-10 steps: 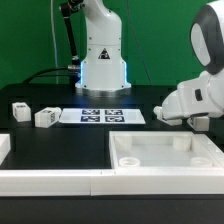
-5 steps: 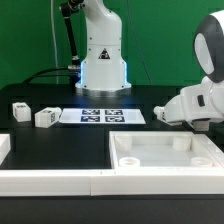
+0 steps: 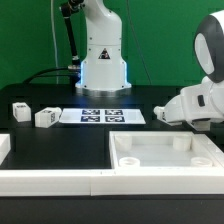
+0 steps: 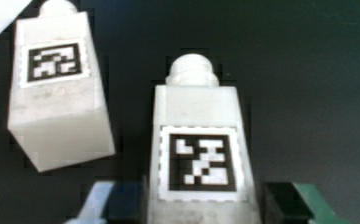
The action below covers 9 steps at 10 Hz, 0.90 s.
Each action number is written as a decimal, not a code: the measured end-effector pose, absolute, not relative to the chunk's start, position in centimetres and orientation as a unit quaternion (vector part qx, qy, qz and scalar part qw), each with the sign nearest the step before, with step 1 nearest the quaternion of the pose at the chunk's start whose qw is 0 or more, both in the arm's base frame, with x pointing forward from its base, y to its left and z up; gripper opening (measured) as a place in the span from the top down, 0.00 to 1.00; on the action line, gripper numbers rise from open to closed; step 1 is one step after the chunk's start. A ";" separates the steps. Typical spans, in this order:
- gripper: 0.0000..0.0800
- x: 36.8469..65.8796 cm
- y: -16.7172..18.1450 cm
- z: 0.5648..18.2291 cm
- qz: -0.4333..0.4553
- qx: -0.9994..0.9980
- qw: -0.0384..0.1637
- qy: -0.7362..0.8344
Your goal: Assemble square table
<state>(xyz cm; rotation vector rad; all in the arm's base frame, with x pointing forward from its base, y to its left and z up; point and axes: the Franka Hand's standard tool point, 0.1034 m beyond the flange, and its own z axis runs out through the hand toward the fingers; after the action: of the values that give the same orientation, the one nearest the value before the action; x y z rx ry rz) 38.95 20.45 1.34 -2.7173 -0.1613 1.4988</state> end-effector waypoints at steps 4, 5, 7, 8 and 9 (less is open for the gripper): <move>0.64 39.0 20.3 1.9 0.488 -0.871 0.020 -0.060; 0.64 40.2 19.8 4.6 0.494 -0.865 0.028 -0.080; 0.64 42.0 17.7 9.1 0.465 -0.880 0.040 -0.086; 0.64 41.5 16.6 10.1 0.466 -0.880 0.042 -0.086; 0.64 41.3 16.4 10.1 0.458 -0.884 0.042 -0.083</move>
Offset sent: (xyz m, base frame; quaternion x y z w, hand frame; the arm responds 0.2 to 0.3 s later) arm 0.0000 0.0000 0.0000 0.0000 0.0000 0.0000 1.0000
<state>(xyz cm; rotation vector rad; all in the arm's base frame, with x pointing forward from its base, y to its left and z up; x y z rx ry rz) 41.33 16.38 10.14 -2.7050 -0.2536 1.4027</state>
